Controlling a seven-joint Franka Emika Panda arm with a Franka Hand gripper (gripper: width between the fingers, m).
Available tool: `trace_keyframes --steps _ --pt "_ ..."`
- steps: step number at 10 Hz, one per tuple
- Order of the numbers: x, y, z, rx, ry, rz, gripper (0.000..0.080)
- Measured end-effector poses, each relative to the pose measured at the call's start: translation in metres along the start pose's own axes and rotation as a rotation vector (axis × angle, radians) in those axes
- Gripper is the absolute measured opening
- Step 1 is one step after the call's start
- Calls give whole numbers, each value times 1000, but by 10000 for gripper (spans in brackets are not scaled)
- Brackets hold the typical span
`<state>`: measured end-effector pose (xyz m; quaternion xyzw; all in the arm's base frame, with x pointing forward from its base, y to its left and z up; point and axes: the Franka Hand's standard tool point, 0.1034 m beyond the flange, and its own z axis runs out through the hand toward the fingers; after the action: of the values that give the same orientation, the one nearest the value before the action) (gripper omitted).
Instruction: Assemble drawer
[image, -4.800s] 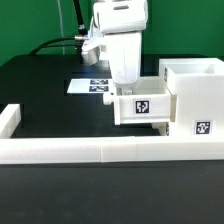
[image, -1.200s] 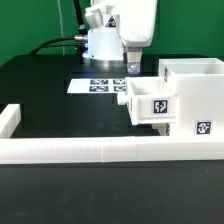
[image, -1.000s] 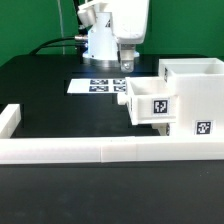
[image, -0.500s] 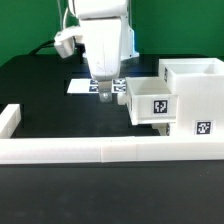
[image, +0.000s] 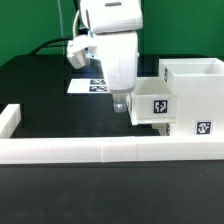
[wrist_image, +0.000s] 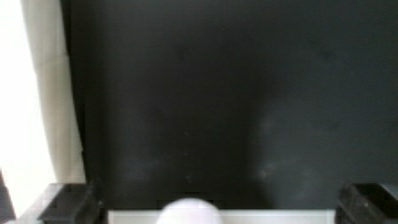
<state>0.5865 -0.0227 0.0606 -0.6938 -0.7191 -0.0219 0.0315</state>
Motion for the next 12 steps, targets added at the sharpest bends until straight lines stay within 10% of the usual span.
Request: trace_keyframes --steps 7,12 --pt "57 3 2 4 4 10 648" --pt "34 0 -2 14 -9 -8 648"
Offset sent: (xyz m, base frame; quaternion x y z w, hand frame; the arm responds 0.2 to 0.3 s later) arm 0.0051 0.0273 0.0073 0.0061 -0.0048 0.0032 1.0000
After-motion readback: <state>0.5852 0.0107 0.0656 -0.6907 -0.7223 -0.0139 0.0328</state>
